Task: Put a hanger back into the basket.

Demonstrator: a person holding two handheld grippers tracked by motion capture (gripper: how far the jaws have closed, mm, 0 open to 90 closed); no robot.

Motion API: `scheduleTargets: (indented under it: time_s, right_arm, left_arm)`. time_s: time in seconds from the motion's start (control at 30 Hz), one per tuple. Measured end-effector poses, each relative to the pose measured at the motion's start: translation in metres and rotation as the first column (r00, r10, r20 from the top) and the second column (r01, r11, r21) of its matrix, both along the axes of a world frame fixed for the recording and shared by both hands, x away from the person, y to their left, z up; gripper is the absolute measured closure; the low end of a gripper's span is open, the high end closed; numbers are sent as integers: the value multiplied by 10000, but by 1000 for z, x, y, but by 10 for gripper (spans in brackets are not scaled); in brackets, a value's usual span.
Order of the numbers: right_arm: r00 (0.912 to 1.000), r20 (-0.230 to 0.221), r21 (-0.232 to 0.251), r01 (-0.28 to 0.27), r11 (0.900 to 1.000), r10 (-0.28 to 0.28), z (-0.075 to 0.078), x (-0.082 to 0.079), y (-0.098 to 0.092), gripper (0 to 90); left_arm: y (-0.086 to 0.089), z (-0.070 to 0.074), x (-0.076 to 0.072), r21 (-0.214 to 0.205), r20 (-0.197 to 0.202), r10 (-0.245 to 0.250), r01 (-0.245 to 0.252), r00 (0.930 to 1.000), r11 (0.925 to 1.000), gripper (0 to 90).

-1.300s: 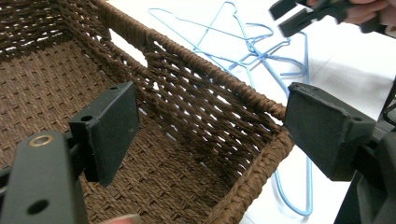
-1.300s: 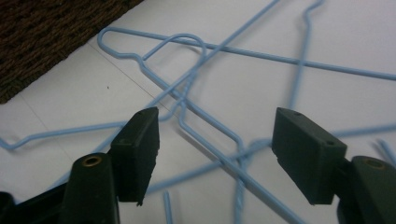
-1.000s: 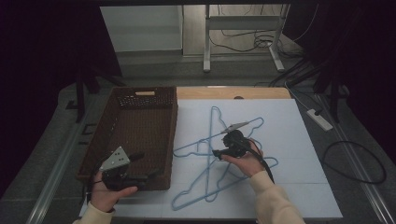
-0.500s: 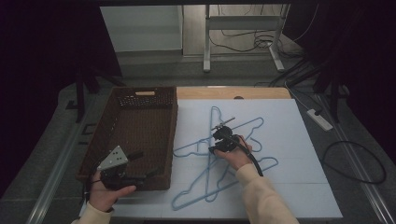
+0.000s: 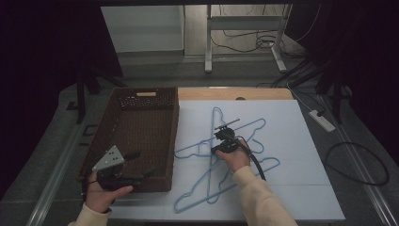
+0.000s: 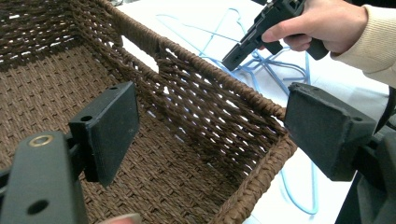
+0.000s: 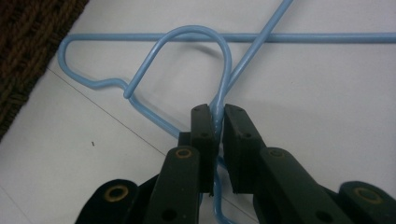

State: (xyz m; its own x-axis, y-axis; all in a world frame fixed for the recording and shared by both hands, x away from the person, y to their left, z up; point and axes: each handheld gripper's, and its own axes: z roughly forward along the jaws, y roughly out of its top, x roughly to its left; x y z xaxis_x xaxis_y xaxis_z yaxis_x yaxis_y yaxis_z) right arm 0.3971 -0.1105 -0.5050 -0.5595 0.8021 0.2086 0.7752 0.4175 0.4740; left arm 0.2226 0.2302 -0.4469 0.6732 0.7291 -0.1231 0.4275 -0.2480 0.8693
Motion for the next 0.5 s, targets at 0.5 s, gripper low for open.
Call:
scheduleTargets:
  time_s: [0.5]
  right_arm:
    - [9903,1327,1339,-594,9892,415,26,-30,-19,857]
  left_arm:
    - [-11,3,-4,252,77,-168,166,9998,9995,186]
